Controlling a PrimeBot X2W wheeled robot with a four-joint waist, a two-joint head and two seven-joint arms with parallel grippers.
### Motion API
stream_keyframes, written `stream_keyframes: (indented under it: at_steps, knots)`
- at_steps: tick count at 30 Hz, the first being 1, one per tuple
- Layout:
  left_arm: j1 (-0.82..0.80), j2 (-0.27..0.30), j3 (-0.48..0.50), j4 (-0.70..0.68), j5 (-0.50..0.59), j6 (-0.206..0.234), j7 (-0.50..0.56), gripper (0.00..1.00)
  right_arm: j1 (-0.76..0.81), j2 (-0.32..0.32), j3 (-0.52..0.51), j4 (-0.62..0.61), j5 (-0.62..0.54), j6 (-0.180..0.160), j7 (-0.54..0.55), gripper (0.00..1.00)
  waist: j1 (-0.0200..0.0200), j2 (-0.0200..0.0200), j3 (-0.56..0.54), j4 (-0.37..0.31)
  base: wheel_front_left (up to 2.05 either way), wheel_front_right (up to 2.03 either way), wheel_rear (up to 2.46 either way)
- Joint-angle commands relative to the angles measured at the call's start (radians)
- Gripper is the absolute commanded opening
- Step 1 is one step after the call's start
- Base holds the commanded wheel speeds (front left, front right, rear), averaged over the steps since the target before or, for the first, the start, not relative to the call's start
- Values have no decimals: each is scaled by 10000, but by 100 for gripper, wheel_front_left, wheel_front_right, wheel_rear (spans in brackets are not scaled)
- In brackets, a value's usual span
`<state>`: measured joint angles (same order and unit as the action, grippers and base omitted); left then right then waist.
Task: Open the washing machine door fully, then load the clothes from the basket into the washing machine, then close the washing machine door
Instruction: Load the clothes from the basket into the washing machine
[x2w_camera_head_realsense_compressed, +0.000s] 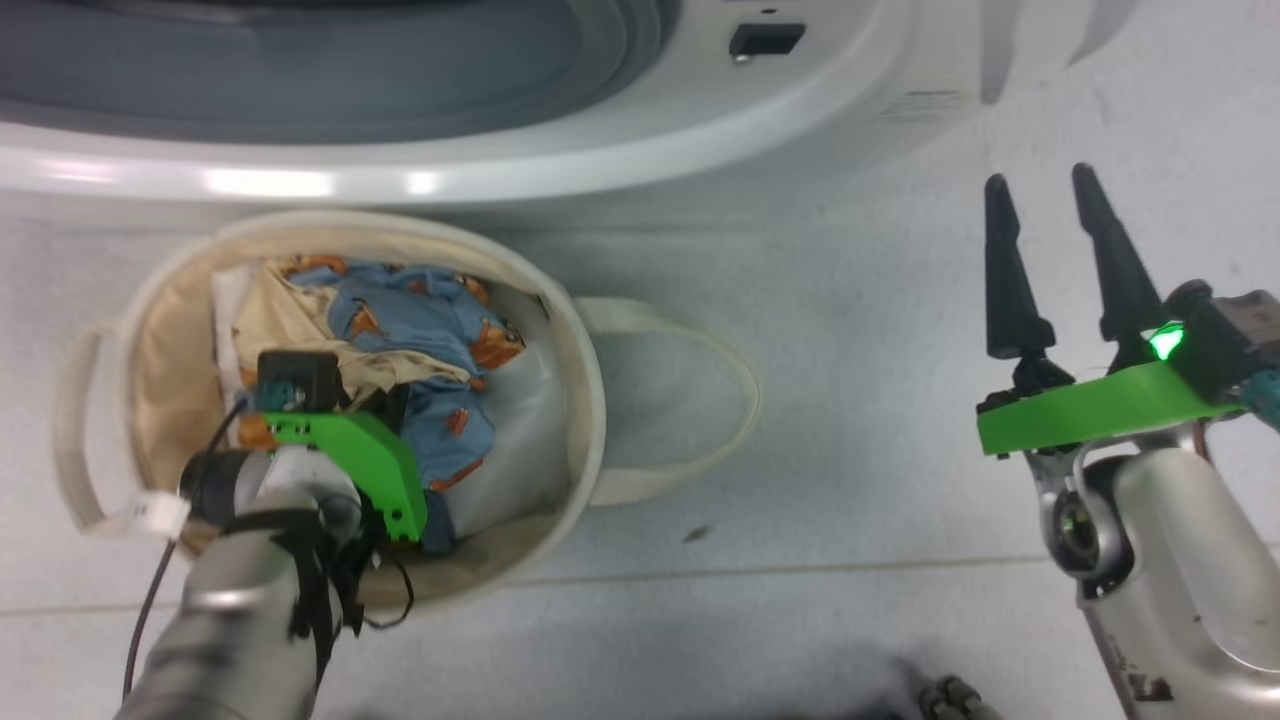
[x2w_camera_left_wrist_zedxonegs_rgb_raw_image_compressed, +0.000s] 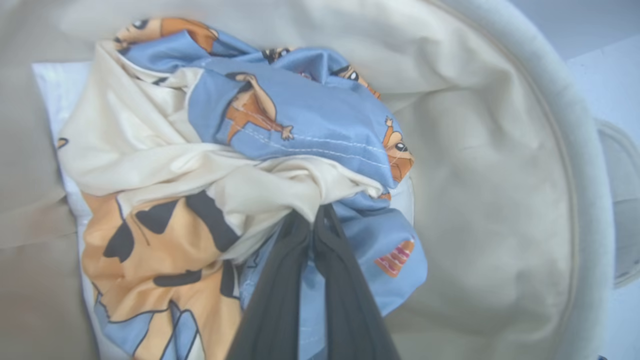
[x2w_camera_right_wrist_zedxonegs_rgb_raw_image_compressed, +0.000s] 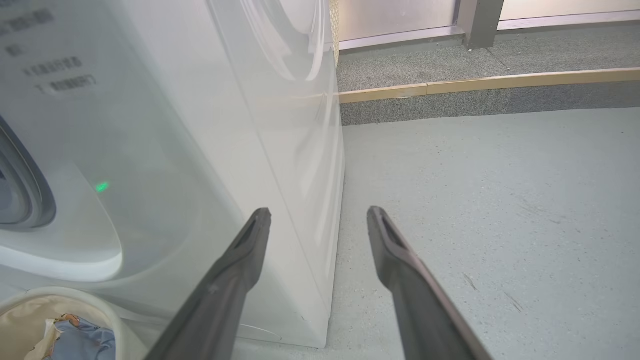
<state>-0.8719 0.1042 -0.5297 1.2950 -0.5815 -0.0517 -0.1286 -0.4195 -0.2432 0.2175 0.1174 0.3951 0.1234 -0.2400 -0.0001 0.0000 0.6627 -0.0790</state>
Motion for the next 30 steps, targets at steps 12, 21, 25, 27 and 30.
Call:
stream_keyframes:
  at_steps: [12,21,25,27,30]
  knots:
    - [1322,484,878,-959,-466,-519,-1321,0,670,217,664,1010,798,73,-213,100,1,0,-3120,266,0,0,0]
    - [3012,894,2030,-4577,688,-75,-1330,0,1647,154,676,1423,1227,73,-216,100,1,0,-5179,499,0,0,0]
    - [3593,902,2626,-6012,1030,2,-1330,0,2007,175,679,1530,1403,73,-217,100,1,0,-5884,553,0,0,0]
    - [3797,871,2806,-6689,1245,17,-1331,0,2188,166,688,1588,1478,73,-217,100,1,0,-6155,612,0,0,0]
    - [3948,730,2969,-7489,1400,-5,-1331,0,2426,119,689,1643,1566,73,-217,100,1,0,-6464,709,0,0,0]
